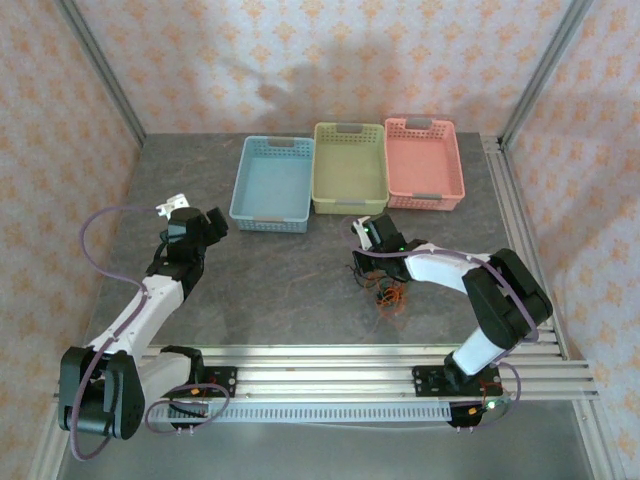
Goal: Untangle the cables
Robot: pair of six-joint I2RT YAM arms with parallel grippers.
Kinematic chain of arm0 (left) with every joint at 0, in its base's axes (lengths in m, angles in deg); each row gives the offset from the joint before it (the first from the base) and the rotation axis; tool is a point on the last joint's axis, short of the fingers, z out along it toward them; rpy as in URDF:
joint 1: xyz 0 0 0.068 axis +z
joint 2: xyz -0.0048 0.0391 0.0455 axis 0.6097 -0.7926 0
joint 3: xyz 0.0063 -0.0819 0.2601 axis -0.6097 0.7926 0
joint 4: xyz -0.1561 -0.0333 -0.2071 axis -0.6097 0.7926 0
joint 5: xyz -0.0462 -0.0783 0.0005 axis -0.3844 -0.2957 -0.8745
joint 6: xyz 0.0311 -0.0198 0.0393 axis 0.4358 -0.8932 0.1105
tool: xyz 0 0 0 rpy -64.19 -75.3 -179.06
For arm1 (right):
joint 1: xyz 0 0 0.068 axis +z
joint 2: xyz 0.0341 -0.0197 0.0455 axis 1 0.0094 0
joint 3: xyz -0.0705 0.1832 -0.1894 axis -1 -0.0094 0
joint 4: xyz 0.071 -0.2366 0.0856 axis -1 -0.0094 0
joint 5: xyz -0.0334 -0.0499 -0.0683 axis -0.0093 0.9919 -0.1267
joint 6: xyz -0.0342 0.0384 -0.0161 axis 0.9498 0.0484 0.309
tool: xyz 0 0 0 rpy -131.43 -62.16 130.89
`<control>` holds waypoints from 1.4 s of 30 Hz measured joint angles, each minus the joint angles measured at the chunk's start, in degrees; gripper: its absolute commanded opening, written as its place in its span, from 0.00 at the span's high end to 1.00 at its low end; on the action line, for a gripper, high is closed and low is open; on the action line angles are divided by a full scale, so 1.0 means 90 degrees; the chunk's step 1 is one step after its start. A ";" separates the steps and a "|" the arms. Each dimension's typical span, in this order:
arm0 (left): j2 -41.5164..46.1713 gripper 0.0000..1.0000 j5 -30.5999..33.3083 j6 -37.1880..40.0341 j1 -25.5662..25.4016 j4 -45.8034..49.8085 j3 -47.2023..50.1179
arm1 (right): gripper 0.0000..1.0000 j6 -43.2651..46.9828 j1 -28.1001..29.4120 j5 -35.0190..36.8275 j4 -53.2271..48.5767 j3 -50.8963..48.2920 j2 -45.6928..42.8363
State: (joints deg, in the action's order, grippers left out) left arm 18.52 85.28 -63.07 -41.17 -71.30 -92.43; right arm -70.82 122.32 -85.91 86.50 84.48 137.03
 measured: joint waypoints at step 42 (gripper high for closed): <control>-0.2344 0.38 -0.3611 0.0216 -0.3060 0.0872 -0.2280 | 1.00 -0.1826 -0.0126 -0.0991 0.4675 -0.1073 -0.0102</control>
State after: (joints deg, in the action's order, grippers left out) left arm -2.57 52.78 -61.12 -68.71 -63.45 -112.95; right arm -87.25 121.19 -94.83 128.57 74.82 136.11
